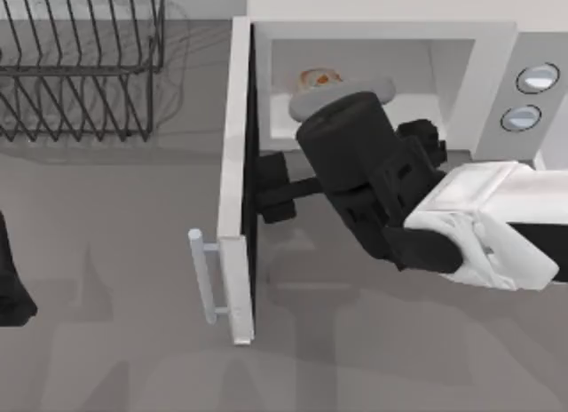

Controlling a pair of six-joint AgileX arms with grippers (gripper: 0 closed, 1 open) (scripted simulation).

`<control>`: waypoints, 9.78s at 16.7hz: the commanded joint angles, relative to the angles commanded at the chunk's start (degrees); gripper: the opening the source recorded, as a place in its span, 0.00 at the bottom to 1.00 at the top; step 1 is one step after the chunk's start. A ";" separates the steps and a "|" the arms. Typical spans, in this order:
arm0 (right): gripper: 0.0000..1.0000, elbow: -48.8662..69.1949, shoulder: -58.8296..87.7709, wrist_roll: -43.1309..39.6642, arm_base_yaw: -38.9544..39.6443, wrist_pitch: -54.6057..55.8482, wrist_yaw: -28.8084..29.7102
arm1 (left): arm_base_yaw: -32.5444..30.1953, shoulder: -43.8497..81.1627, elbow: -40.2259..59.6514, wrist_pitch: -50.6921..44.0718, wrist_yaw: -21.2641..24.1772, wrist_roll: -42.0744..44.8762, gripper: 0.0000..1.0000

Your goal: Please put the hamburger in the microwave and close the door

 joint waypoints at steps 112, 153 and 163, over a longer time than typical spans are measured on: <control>1.00 -59.35 -100.89 -18.49 -47.91 -2.66 -29.90 | 15.91 30.87 27.44 -15.52 18.95 -10.51 0.00; 1.00 -59.35 -100.89 -18.49 -47.91 -2.66 -29.90 | -42.17 74.43 35.30 -6.55 -25.96 -29.06 0.00; 1.00 -59.35 -100.89 -18.49 -47.91 -2.66 -29.90 | -53.70 86.56 44.97 -8.62 -33.37 -38.07 0.00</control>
